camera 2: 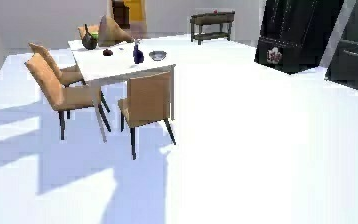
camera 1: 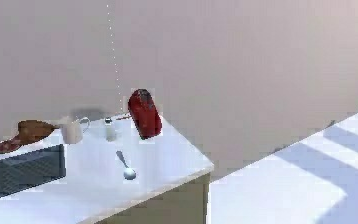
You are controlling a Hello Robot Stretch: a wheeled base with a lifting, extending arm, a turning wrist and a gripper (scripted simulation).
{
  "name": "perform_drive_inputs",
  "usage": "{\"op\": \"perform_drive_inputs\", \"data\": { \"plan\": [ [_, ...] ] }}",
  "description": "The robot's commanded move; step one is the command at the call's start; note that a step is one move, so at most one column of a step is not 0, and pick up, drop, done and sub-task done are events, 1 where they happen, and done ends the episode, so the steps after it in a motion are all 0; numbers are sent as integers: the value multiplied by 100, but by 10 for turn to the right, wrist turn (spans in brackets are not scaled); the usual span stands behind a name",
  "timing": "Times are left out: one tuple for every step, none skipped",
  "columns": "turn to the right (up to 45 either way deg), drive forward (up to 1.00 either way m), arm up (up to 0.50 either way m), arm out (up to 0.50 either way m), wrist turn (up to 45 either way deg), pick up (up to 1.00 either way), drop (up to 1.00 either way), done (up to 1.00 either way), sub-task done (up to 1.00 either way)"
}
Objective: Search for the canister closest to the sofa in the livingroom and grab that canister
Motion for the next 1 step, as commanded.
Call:
{"op": "perform_drive_inputs", "data": {
  "plan": [
    [450, 0, 0, 0, 0, 0, 0, 0, 0]
  ]
}}
